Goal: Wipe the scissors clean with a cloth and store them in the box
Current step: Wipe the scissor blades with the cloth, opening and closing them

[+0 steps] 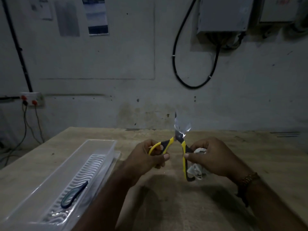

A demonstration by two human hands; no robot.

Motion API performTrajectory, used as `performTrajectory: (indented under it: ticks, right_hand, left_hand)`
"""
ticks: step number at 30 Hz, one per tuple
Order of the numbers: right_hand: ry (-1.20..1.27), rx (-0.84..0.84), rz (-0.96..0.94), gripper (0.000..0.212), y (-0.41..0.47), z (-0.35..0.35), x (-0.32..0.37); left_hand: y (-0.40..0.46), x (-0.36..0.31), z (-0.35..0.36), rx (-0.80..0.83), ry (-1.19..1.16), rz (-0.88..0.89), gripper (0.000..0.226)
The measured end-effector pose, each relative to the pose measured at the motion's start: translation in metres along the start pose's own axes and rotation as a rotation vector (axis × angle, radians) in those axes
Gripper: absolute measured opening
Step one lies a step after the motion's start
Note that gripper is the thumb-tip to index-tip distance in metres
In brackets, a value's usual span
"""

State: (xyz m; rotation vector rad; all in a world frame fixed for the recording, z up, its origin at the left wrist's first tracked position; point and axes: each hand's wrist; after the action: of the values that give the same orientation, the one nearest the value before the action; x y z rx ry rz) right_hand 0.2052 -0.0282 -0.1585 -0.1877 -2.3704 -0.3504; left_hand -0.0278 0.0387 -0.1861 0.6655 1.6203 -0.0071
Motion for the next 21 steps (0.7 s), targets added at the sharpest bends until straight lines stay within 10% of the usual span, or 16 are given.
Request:
performTrajectory:
  ticks: [6,21]
  right_hand:
    - [-0.095,0.071,-0.042,0.016,-0.005,-0.002,0.005]
    - [0.339,-0.05,0.198,0.029,-0.009,-0.004,0.011]
  left_hand:
    - [0.001,-0.01,0.0,0.12,0.364,0.148,0.022]
    - [-0.003,-0.003,0.012,-0.05,0.282,0.106,0.044]
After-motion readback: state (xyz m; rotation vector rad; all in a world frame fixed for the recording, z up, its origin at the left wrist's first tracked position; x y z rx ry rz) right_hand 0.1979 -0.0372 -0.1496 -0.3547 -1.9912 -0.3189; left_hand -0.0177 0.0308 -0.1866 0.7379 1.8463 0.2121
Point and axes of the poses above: each hand's wrist, its own y-axis towards the middle knuckle, its own z-axis out of the palm, x = y × z, and after that the axes turned 14 degrees about z, right-handed
